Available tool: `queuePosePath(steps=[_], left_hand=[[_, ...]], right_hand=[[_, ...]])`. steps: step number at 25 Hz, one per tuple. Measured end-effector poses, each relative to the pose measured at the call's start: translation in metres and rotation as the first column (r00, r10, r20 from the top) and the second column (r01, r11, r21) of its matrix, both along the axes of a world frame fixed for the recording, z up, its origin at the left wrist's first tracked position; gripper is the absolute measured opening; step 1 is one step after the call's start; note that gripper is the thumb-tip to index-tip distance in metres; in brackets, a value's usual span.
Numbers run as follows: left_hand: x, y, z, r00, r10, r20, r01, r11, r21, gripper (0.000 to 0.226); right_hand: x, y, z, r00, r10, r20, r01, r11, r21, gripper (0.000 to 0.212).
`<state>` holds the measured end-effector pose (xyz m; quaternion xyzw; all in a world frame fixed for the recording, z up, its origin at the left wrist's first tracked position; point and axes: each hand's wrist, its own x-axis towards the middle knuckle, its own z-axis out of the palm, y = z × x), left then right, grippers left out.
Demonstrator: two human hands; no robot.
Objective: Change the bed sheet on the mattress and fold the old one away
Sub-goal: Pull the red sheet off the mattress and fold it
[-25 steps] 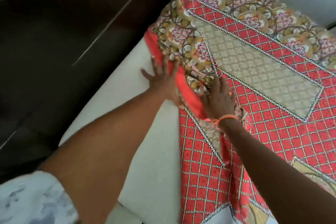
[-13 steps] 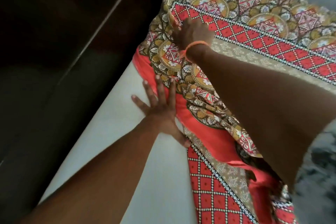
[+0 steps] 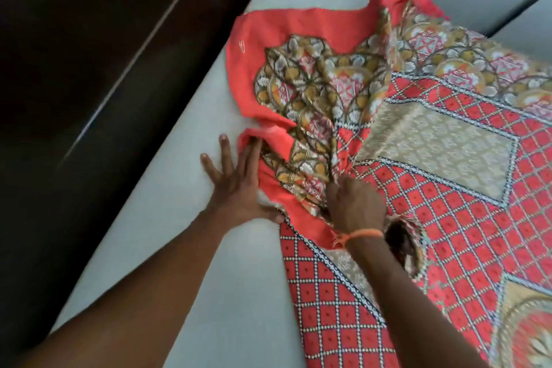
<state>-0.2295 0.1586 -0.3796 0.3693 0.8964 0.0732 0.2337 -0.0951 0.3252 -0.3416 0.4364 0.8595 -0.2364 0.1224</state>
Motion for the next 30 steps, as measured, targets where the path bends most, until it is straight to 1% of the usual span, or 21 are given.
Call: queuePosePath(steps=[1,3,5,7,9,10,12,13,14,15,16,17,18,19,20,21,22,24,26,28,30], left_hand=[[0.014,-0.002,0.005,0.999,-0.018,-0.047,0.021,0.998,0.055,0.146],[0.051,-0.006,0.017,0.987,-0.103,-0.124,0.124,0.977,0.172,0.098],[0.098,-0.012,0.031,0.981,-0.186,-0.044,0.191,0.941,0.281,0.068],[0.147,-0.015,0.049,0.954,-0.287,0.085,0.265,0.941,0.208,0.068],[0.191,-0.018,0.061,0.937,-0.289,0.195,0.269,0.955,0.125,0.069],[0.210,-0.020,0.071,0.923,-0.236,0.304,0.208,0.971,0.122,0.068],[0.239,-0.019,0.086,0.876,-0.087,0.475,0.018,0.989,0.147,0.057],[0.253,-0.016,0.094,0.851,-0.014,0.525,-0.060,0.990,0.124,0.048],[0.264,-0.015,0.096,0.830,0.052,0.556,-0.136,0.985,0.111,0.039],[0.275,-0.014,0.098,0.819,0.141,0.556,-0.237,0.966,0.105,0.031],[0.283,-0.014,0.092,0.819,0.245,0.519,-0.355,0.927,0.122,0.025],[0.291,-0.016,0.089,0.814,0.384,0.436,-0.469,0.877,0.104,0.019],[0.296,-0.018,0.088,0.787,0.506,0.353,-0.565,0.821,0.082,0.018],[0.300,-0.020,0.084,0.748,0.596,0.294,-0.634,0.772,0.046,0.024],[0.302,-0.024,0.079,0.725,0.626,0.288,-0.657,0.754,0.016,0.030],[0.306,-0.025,0.080,0.641,0.646,0.414,-0.705,0.709,-0.014,0.031],[0.308,-0.023,0.085,0.500,0.650,0.572,-0.774,0.632,-0.042,0.027],[0.315,-0.017,0.111,0.178,0.640,0.748,-0.857,0.475,-0.202,0.027],[0.326,-0.007,0.136,0.071,0.585,0.808,-0.869,0.434,-0.238,0.032],[0.342,0.007,0.177,0.015,0.511,0.859,-0.872,0.427,-0.239,0.038],[0.358,0.019,0.223,-0.016,0.467,0.884,-0.855,0.452,-0.254,0.047]], right_hand=[[0.028,-0.013,0.000,1.000,0.010,0.007,-0.010,1.000,0.021,0.015],[0.076,-0.042,0.020,0.990,0.090,0.105,-0.098,0.992,0.083,0.016],[0.124,-0.060,0.027,0.983,0.117,0.144,-0.138,0.979,0.152,0.020],[0.189,-0.078,0.026,0.988,0.016,0.156,-0.031,0.995,0.097,0.026],[0.241,-0.079,0.039,0.982,-0.132,0.135,0.130,0.991,0.026,0.043],[0.257,-0.079,0.054,0.969,-0.236,0.073,0.239,0.970,-0.037,0.046],[0.284,-0.071,0.068,0.846,-0.533,0.010,0.516,0.814,-0.266,0.033],[0.292,-0.069,0.064,0.819,-0.570,-0.062,0.512,0.776,-0.368,0.038],[0.300,-0.069,0.067,0.806,-0.582,-0.106,0.521,0.783,-0.338,0.045],[0.310,-0.068,0.070,0.758,-0.645,-0.098,0.544,0.707,-0.452,0.034],[0.304,-0.064,0.065,0.650,-0.757,0.059,0.657,0.522,-0.544,0.029],[0.306,-0.065,0.064,0.714,-0.699,0.048,0.614,0.591,-0.523,0.062],[0.301,-0.068,0.064,0.777,-0.622,0.101,0.560,0.609,-0.562,0.093],[0.292,-0.067,0.058,0.746,-0.664,0.046,0.540,0.564,-0.625,0.094],[0.286,-0.068,0.057,0.695,-0.718,0.016,0.564,0.531,-0.633,0.076],[0.283,-0.069,0.059,0.652,-0.758,0.009,0.555,0.469,-0.687,0.057],[0.283,-0.069,0.063,0.618,-0.786,0.009,0.558,0.430,-0.710,0.046],[0.285,-0.070,0.078,0.617,-0.787,-0.010,0.592,0.472,-0.653,0.042],[0.296,-0.063,0.107,0.636,-0.766,-0.092,0.607,0.571,-0.553,0.049],[0.320,-0.054,0.158,0.651,-0.742,-0.161,0.617,0.640,-0.457,0.034],[0.353,-0.049,0.209,0.735,-0.645,-0.209,0.579,0.758,-0.302,0.024]])
